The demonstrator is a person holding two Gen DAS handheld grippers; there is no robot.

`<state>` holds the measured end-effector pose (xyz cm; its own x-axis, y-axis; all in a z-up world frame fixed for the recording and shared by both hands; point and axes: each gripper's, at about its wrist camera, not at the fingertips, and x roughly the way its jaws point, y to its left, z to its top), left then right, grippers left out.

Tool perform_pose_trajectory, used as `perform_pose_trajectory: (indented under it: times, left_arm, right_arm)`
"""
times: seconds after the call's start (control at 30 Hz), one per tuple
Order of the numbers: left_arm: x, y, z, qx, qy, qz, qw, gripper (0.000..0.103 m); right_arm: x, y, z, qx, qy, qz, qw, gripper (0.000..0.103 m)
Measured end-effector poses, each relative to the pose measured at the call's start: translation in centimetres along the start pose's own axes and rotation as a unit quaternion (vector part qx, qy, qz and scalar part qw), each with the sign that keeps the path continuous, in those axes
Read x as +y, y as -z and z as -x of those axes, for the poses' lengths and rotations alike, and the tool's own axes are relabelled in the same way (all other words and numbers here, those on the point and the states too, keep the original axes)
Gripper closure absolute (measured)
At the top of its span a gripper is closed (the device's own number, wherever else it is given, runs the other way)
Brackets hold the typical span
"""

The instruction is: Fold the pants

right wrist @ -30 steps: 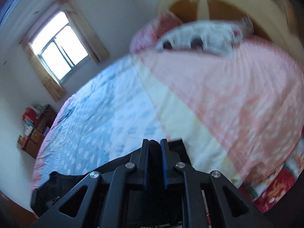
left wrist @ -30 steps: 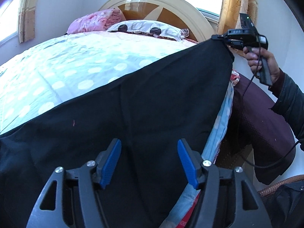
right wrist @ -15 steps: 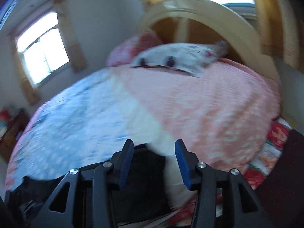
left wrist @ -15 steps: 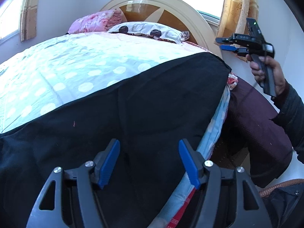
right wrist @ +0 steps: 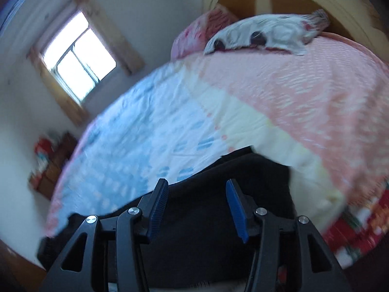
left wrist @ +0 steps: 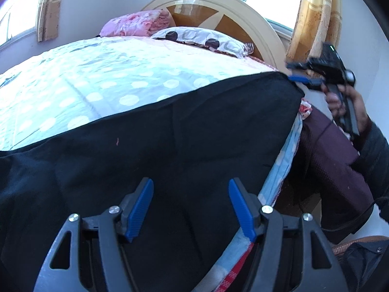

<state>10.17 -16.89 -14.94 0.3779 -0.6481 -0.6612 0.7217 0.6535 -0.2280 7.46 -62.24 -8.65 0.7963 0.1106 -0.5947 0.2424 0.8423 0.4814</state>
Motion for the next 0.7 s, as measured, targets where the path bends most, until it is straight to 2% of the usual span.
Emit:
perform_pose_trajectory:
  times: [0.07, 0.13, 0.23, 0.27, 0.37, 0.43, 0.5, 0.57, 0.63, 0.67, 0.7]
  left_arm:
    - [-0.2, -0.2, -0.1, -0.007, 0.002, -0.002, 1.0000, 0.031]
    - [-0.5, -0.5, -0.4, -0.008, 0.004, -0.006, 0.9999, 0.028]
    - [-0.9, -0.4, -1.6, 0.010, -0.018, -0.018, 0.9996, 0.028]
    - [-1.0, -0.4, -1.7, 0.011, -0.022, -0.021, 0.9995, 0.028]
    - [-1.2, -0.4, -1.2, 0.011, -0.027, -0.025, 0.9993, 0.028]
    - [-0.5, -0.5, -0.1, 0.002, -0.028, -0.014, 0.9995, 0.028]
    - [0.7, -0.4, 1.4, -0.014, -0.050, -0.006, 0.9987, 0.028]
    - [2.5, -0.1, 2.4, -0.021, -0.071, 0.012, 0.9972, 0.023]
    - [4.9, 0.9, 2.6, -0.011, -0.092, 0.046, 0.9946, 0.016]
    - [5.7, 1.2, 2.2, -0.003, -0.093, 0.056, 0.9940, 0.017]
    - [6.0, 1.6, 2.2, -0.013, -0.085, 0.055, 0.9947, 0.017]
  right_arm:
    - [-1.0, 1.1, 1.6, -0.002, 0.010, -0.024, 1.000, 0.052]
    - [-1.7, 2.6, 2.5, 0.008, -0.001, -0.041, 0.999, 0.052]
    - [-1.8, 3.8, 2.6, 0.006, -0.009, -0.042, 0.999, 0.052]
    - [-1.8, 4.1, 2.1, 0.010, 0.000, -0.039, 0.999, 0.052]
    - [-2.4, 4.4, 0.4, 0.028, 0.066, -0.049, 0.996, 0.052]
    - [-2.4, 4.6, 0.6, 0.021, 0.062, -0.050, 0.997, 0.052]
    - [-1.9, 4.8, 1.3, 0.011, 0.062, -0.038, 0.997, 0.052]
    - [-1.6, 5.2, 2.0, 0.005, 0.056, -0.040, 0.998, 0.052]
    - [-1.3, 6.1, 3.1, 0.000, 0.039, -0.051, 0.998, 0.051]
    - [-1.3, 6.4, 3.3, 0.000, 0.034, -0.055, 0.998, 0.051]
    - [-1.3, 6.6, 3.3, 0.003, 0.030, -0.059, 0.998, 0.051]
